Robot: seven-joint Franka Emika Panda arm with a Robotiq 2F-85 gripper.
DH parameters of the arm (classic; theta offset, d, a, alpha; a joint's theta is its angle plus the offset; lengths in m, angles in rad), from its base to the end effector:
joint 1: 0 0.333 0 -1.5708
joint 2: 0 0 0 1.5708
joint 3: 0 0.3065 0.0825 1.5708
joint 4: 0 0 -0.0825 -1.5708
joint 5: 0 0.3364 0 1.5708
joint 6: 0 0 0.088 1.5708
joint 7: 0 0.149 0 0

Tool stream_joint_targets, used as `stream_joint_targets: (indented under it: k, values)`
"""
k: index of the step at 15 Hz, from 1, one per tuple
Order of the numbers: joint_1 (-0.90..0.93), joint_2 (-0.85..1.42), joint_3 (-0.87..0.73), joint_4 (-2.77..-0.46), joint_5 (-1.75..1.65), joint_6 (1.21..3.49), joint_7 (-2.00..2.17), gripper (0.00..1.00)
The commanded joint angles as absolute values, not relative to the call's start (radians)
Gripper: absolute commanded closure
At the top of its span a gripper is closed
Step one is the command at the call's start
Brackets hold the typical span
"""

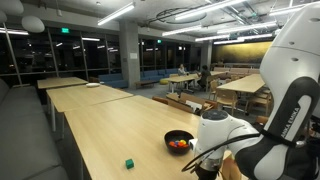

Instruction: Put the rings inside the black bowl

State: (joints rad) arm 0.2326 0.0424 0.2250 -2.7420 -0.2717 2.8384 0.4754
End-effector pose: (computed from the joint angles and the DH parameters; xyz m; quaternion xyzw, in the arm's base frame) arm 0.3402 0.1806 0.2054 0.9917 0.1190 0.0426 0.0226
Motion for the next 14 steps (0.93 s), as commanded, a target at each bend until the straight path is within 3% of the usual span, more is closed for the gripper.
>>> stream_joint_targets:
  k: [1, 2, 4, 10, 14]
  values:
    - [0.228, 0.052, 0.213, -2.744, -0.307, 2.877, 0.505, 0.01]
    - [0.229, 0.052, 0.21, -2.744, -0.316, 2.877, 0.509, 0.26]
    - [0.231, 0.053, 0.207, -2.744, -0.324, 2.875, 0.516, 0.3]
    - [0.228, 0.035, 0.204, -2.754, -0.314, 2.876, 0.506, 0.77]
    - [0.223, 0.028, 0.203, -2.754, -0.29, 2.864, 0.475, 0.81]
